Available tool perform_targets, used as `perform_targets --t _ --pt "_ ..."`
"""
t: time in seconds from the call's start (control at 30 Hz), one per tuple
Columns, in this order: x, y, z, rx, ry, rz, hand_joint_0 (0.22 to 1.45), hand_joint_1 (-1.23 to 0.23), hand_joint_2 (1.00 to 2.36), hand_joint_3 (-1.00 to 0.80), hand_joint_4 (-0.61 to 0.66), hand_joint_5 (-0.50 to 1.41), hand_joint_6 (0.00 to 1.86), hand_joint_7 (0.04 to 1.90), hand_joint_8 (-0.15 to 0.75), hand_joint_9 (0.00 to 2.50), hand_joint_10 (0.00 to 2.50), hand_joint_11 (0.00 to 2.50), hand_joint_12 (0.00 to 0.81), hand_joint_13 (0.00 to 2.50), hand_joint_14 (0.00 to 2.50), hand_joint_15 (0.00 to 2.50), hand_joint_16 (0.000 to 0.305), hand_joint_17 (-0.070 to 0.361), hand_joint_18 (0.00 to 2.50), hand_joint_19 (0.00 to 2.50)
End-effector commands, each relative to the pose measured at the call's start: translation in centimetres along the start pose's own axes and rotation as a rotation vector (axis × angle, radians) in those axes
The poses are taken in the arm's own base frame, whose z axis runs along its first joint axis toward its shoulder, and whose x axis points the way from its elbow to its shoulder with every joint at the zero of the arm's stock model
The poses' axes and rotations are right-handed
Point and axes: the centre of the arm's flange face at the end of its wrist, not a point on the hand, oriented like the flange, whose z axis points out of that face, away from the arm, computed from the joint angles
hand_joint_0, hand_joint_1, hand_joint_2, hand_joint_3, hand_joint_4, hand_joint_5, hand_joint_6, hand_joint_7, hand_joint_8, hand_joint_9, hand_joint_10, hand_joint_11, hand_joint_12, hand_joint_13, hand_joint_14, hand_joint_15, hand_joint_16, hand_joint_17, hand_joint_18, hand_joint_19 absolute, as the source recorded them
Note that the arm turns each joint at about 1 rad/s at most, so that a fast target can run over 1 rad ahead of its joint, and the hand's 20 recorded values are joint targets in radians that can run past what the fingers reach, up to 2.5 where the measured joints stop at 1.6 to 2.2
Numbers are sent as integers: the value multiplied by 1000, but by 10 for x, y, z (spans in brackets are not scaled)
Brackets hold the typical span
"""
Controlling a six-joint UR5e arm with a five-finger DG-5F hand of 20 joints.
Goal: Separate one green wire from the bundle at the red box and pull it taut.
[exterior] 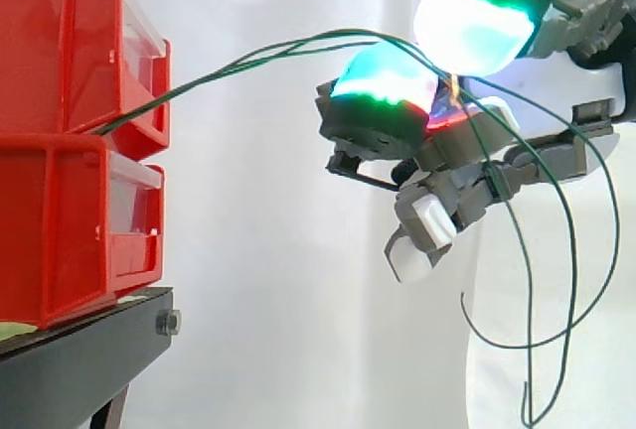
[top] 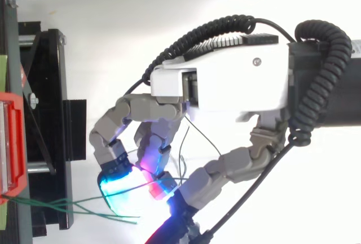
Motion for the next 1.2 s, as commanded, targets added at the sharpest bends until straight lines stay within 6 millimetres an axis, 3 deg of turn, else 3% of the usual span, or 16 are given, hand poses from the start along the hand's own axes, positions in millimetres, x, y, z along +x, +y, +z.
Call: perform_targets --t 0.0,0.23,0.67,0.83,1.03,1.13,1.17 --pt "-2 0 -2 14 3 -3 555 -694 1000 -500 164 -153 872 1172 343 1192 28 1127 442 879 20 562 61 137 727 418" --pt "-2 0 -3 23 4 -4 576 -543 1004 -454 159 -152 852 1177 334 1216 29 1107 445 902 23 579 62 139 753 448" --pt "-4 7 -5 30 2 -4 589 -613 1019 -276 192 -159 853 1256 341 1220 31 1126 453 914 22 582 62 141 769 454" --pt "-5 7 -5 30 1 -4 527 -552 1005 -443 188 -167 851 1164 351 1219 28 1115 469 913 19 580 66 149 791 449" --pt "-5 7 -5 31 -2 -6 516 -452 1002 -477 186 -166 825 1115 361 1215 28 1105 475 917 19 578 68 152 795 448" --pt "-10 -1 -5 50 -44 -3 530 -420 1003 -471 171 -162 809 1104 353 1211 27 1093 470 913 21 586 67 150 791 452" --pt "-9 -26 -5 73 -64 7 541 -413 1004 -461 169 -162 804 1121 345 1211 28 1093 469 911 21 582 66 148 790 455"
